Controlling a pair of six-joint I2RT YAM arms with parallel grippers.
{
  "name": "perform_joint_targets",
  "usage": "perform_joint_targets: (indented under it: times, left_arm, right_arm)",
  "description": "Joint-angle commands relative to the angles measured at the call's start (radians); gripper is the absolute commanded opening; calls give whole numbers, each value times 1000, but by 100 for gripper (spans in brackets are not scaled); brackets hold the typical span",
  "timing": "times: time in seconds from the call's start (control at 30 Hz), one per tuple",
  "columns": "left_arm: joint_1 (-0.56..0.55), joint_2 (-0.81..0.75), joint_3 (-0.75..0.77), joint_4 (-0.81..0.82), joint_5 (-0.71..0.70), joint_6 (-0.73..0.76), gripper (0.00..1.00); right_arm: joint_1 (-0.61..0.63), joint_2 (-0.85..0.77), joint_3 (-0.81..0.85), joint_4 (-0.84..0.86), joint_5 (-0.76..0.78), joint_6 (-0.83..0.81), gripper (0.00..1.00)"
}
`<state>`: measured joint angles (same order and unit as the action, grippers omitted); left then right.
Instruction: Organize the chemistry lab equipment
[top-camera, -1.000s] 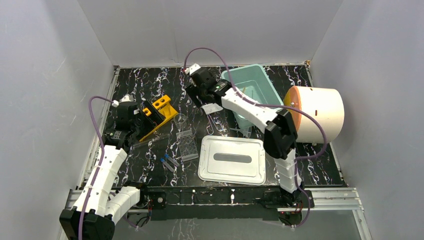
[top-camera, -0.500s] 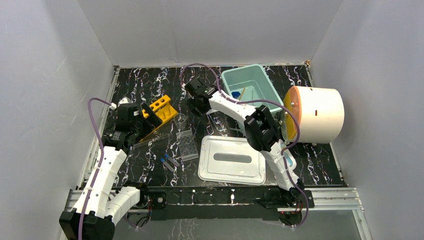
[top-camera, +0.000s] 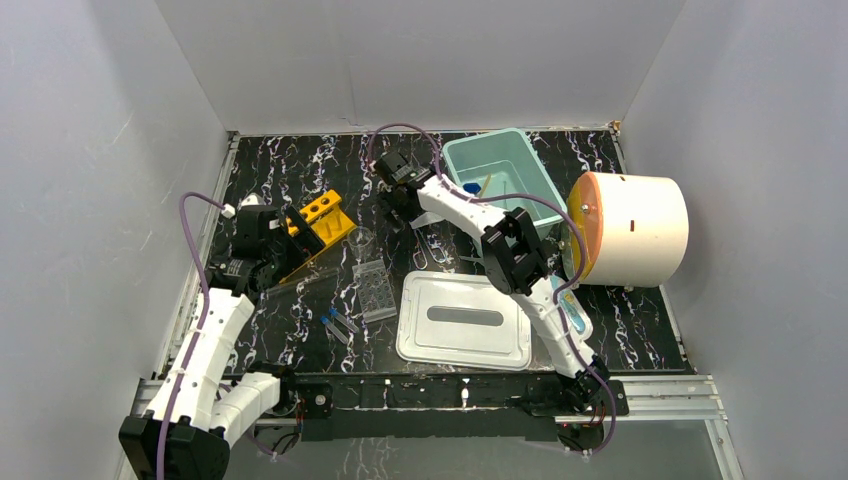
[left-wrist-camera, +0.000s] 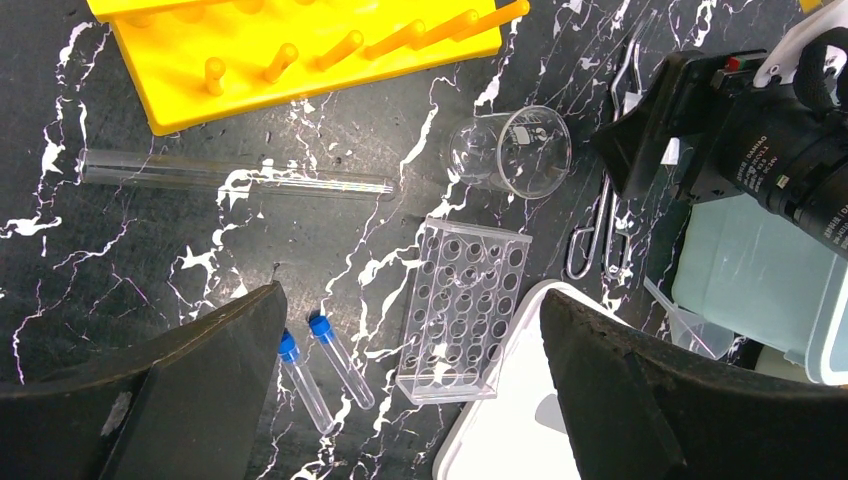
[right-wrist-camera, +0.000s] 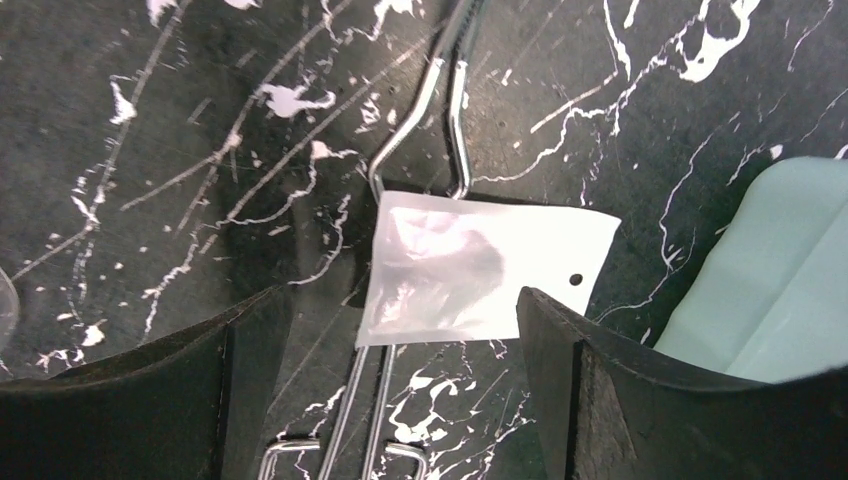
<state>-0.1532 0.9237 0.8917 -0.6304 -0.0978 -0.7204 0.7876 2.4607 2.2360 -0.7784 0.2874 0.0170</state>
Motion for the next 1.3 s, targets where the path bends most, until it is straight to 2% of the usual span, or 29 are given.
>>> perform_joint_targets:
  times: [0.0,0.23,0.4,0.6,0.73,0.83,0.97,1.27]
  left_arm:
    - [-3,-8,33,-18,-23,11,98]
    - [-3,-19,28,-26,-32,8,98]
    - [-3,-17,27,-26,-34,0,98]
    - [-3,-18,26,-26,-32,-5,98]
    - [-3,-23,24,-26,-31,-5,98]
    - [-3,-25,24,-26,-31,-3,98]
    - [-3,-25,26,-26,-29,-4,98]
    - [-3,-23,26,-25,-29,0,98]
  right_arm:
    - [-21,17,60,-47,-58,39,91]
    - [-32,22,40,-80,-199,24,85]
    - [-32,32,37,-91,-243,24,77]
    - [-31,46,61,-94,-237,21,62]
    - [-30,54,89,-99,-181,22,59]
    - [-31,56,97,-93,-168,21,53]
    - [-29,61,103,-94,-164,14,41]
    - [-25,39,103,-89,-165,5,25]
